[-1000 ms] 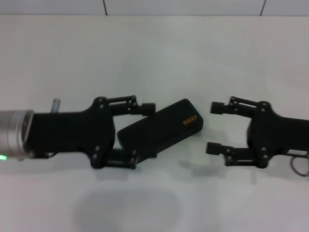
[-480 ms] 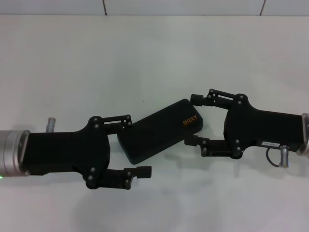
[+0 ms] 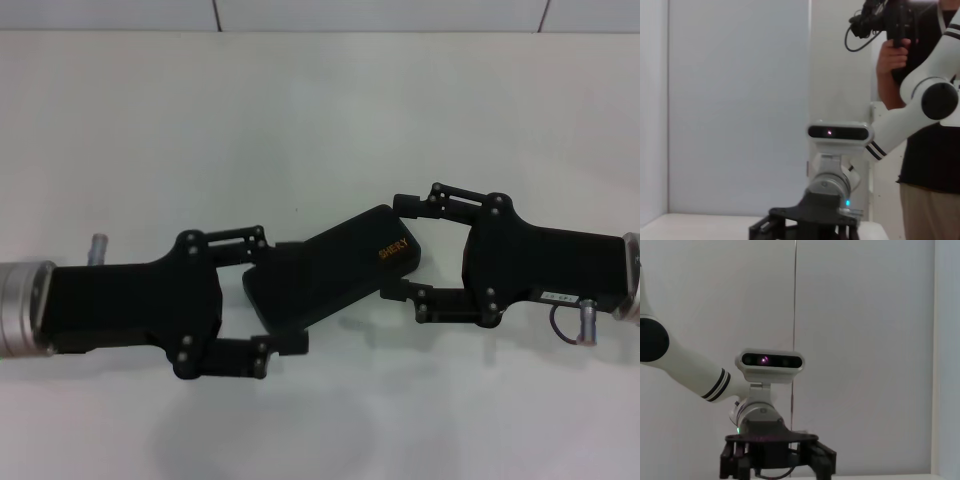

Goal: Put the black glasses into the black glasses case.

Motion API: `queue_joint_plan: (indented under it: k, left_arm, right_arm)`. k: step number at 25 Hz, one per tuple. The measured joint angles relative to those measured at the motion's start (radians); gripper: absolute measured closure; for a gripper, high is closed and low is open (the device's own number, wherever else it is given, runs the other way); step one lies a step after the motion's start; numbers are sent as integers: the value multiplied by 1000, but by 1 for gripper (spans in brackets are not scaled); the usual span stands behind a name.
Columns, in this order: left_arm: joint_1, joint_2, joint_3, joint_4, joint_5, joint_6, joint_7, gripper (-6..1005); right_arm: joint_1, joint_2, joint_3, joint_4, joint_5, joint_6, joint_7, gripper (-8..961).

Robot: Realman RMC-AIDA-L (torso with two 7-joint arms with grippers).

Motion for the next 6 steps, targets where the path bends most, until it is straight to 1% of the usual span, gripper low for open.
queue_joint_plan:
  k: [3,6]
  left_arm:
    - [-4,-4,-24,0,4,0,0,232]
    - [-6,-4,-27,1,4,0,0,232]
  right_arm:
    - [0,0,0,0,0,1,-1,162]
    - [0,0,0,0,1,7,-4,162]
